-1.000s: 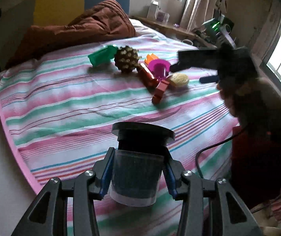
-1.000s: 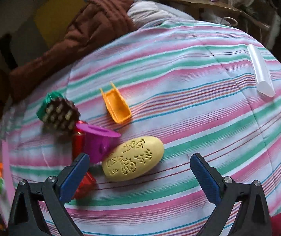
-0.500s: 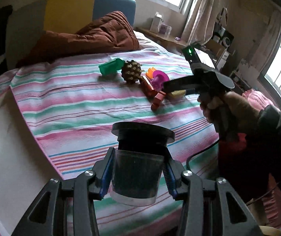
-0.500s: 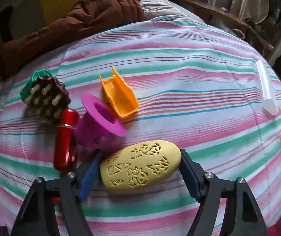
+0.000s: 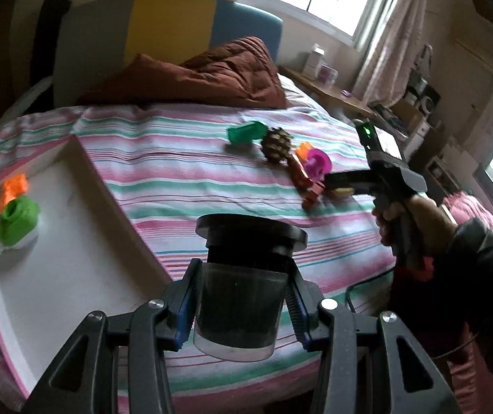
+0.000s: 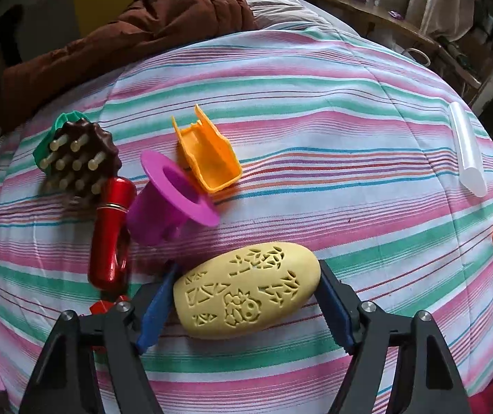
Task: Organize rigid objects
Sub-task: 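Carry the black cup toward the tray with the left tool while the right tool grasps the yellow oval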
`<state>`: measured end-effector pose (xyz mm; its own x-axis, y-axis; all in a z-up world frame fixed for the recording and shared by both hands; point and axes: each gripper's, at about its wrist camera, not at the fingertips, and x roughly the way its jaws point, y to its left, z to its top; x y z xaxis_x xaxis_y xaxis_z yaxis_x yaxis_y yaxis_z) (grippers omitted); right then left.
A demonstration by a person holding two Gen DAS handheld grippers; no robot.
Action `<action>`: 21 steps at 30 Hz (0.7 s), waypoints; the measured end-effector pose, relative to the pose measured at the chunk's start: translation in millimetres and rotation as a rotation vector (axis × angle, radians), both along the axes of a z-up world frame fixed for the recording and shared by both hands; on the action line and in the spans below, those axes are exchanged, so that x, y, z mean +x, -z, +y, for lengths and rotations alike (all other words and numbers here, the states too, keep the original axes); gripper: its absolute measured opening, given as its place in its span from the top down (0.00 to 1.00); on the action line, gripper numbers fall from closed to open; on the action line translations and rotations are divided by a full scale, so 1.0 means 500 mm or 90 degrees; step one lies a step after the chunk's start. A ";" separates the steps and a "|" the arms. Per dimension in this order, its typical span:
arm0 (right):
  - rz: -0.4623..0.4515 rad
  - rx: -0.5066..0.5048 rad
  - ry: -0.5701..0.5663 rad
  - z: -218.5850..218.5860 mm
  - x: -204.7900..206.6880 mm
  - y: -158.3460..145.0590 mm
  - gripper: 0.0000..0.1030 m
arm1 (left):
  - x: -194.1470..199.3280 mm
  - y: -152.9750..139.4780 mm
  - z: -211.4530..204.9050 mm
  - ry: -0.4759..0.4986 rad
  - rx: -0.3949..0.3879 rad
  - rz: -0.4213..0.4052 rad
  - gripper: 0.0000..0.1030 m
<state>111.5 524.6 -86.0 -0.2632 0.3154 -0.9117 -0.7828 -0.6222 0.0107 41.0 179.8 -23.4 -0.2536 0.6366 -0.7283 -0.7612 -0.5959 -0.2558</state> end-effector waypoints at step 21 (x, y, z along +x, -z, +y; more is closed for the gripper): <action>-0.014 0.033 -0.020 -0.008 0.010 -0.012 0.26 | -0.023 -0.007 -0.054 -0.087 -0.039 0.035 0.55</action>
